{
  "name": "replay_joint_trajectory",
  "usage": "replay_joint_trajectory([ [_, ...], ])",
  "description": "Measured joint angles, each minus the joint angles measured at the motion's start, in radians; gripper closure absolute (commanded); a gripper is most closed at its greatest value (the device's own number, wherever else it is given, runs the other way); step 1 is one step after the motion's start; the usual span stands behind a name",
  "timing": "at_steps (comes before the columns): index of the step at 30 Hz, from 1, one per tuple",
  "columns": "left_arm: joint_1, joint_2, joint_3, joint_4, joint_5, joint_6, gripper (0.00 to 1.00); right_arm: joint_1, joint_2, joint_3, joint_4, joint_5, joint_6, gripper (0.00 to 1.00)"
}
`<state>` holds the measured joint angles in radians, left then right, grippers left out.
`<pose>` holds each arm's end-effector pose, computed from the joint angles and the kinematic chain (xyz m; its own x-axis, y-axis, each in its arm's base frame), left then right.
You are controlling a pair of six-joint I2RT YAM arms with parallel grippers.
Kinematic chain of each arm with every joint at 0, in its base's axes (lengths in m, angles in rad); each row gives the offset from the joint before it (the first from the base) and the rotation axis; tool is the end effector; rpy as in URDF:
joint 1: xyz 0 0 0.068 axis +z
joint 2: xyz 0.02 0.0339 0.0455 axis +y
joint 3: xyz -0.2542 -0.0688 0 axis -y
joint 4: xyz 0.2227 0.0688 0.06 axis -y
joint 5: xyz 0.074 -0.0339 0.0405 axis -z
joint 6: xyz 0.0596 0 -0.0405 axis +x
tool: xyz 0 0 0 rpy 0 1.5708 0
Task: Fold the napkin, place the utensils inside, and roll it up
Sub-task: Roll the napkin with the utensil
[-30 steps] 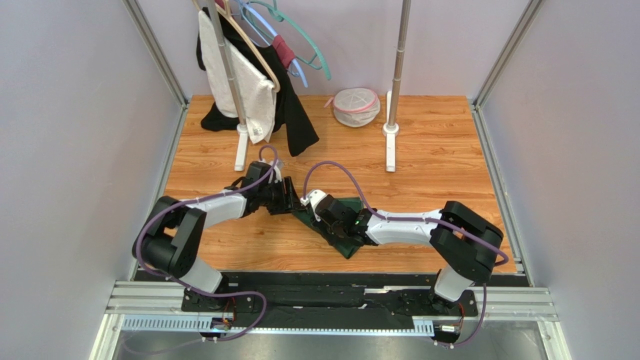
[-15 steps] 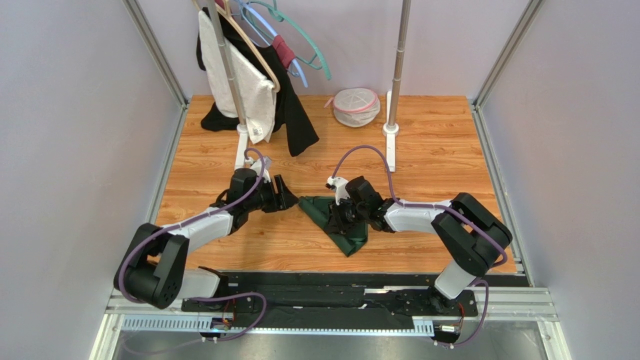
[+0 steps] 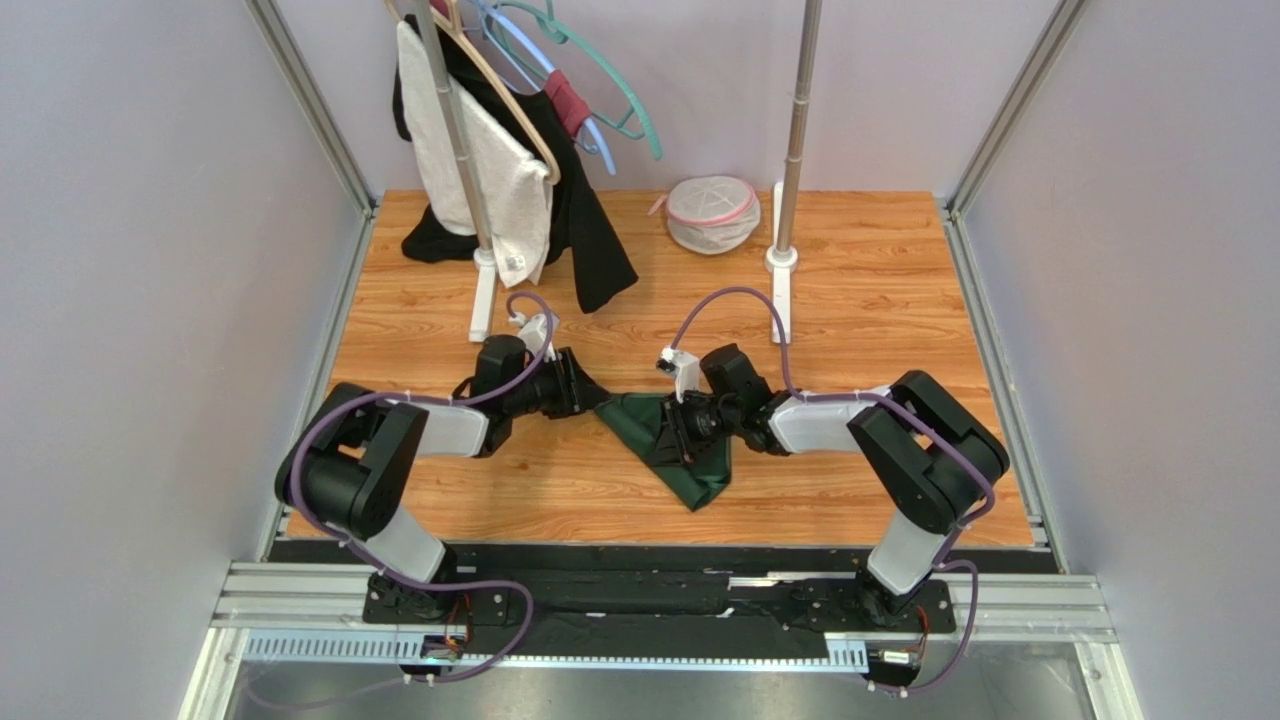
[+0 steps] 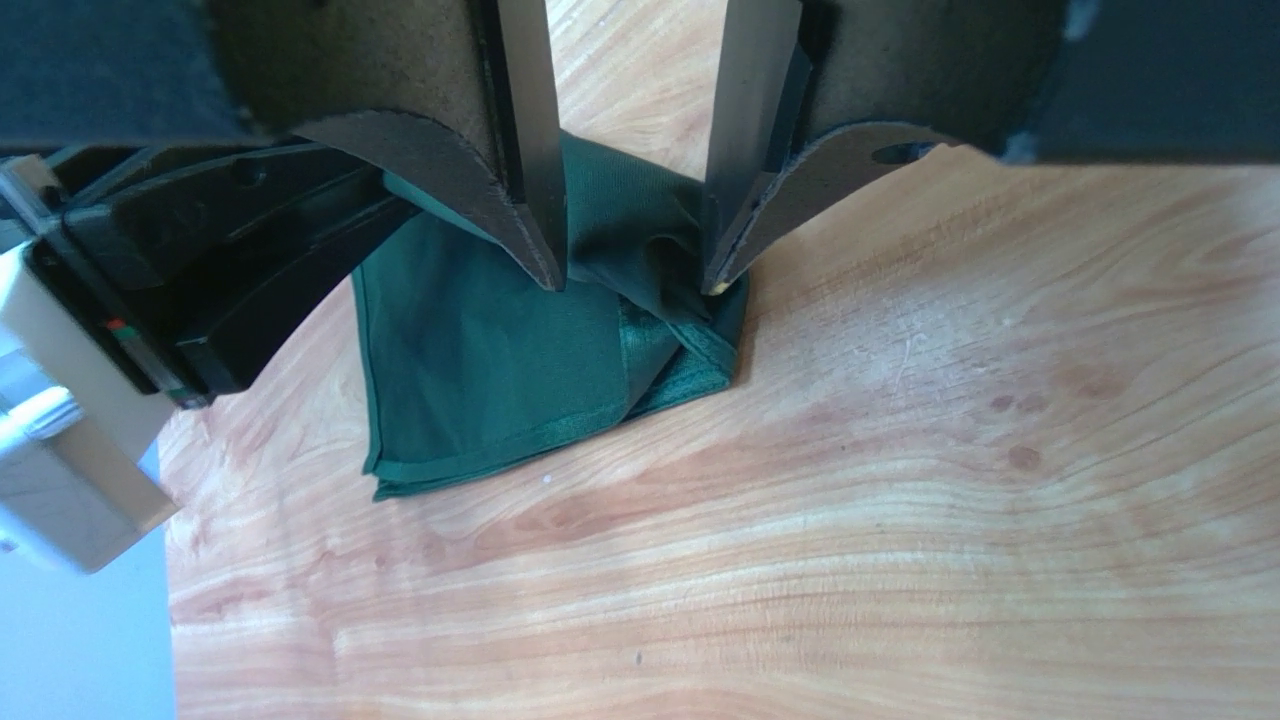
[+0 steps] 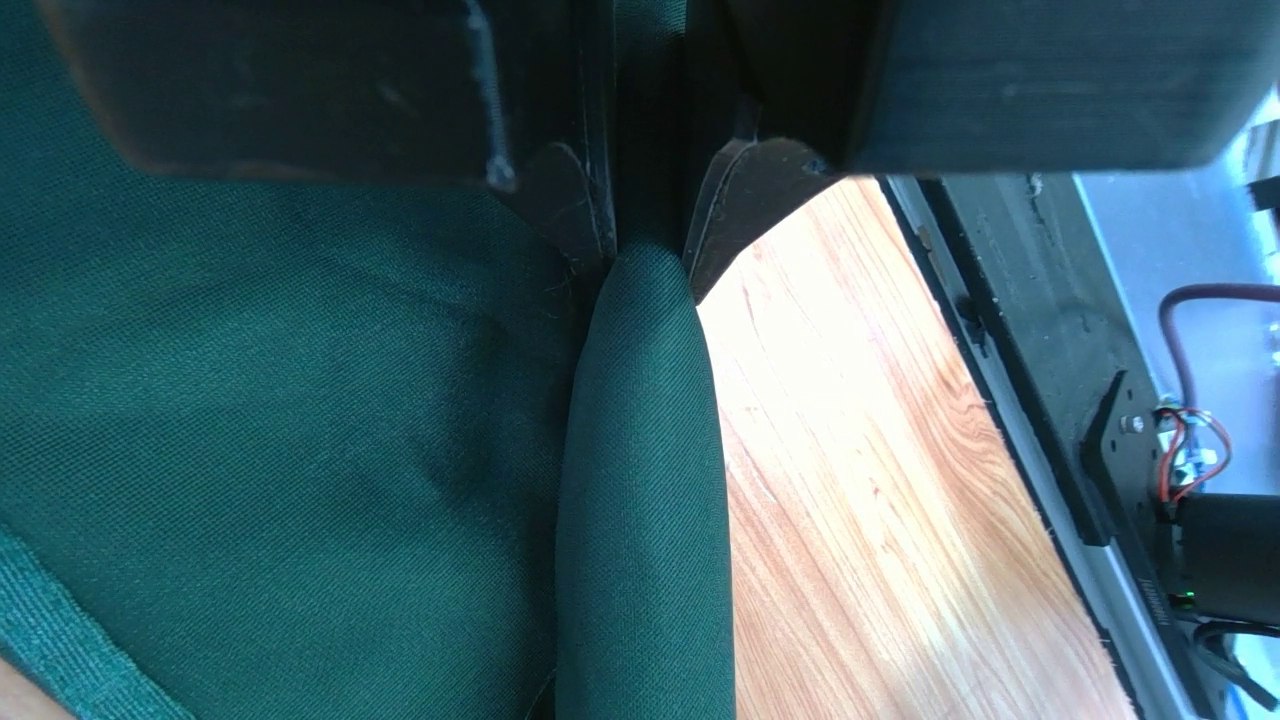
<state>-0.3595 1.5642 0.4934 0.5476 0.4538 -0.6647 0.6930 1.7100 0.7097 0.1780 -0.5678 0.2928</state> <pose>0.2606 -0.1259 0.1373 -0.7824 -0.2982 -0.5467 0.2402 0.6655 -0.7067 0.2185 0.2231 0.1192 -0.7764 -0.3284 -0.5378 -0.6226 0.5323 0.5737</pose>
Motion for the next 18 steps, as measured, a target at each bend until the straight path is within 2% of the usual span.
replay_joint_trajectory([
  [3, 0.0, 0.063, 0.001, 0.054, 0.034, -0.026, 0.65, -0.011, 0.015, 0.011, -0.002, -0.027, 0.002, 0.82],
  [5, 0.0, 0.087, 0.001, 0.084, 0.044, -0.04, 0.78, -0.016, 0.028, 0.025, -0.01, -0.042, 0.001, 0.8],
  [7, 0.001, 0.096, 0.001, 0.108, 0.047, -0.051, 0.9, -0.017, 0.048, 0.05, -0.025, -0.055, -0.001, 0.73],
  [8, 0.002, 0.097, 0.001, 0.118, 0.047, -0.055, 0.93, -0.017, 0.057, 0.063, -0.034, -0.057, -0.002, 0.63],
  [10, 0.002, 0.098, 0.001, 0.13, 0.049, -0.058, 1.0, -0.018, 0.074, 0.089, -0.06, -0.069, -0.004, 0.55],
  [11, 0.002, 0.098, 0.002, 0.132, 0.054, -0.056, 1.0, -0.018, 0.076, 0.105, -0.077, -0.074, -0.006, 0.51],
  [14, 0.002, 0.098, 0.022, 0.098, 0.071, -0.042, 1.0, -0.013, 0.076, 0.145, -0.135, -0.061, -0.02, 0.48],
  [18, -0.017, 0.1, 0.109, -0.03, 0.061, 0.017, 1.0, -0.011, 0.055, 0.187, -0.237, 0.011, -0.05, 0.46],
])
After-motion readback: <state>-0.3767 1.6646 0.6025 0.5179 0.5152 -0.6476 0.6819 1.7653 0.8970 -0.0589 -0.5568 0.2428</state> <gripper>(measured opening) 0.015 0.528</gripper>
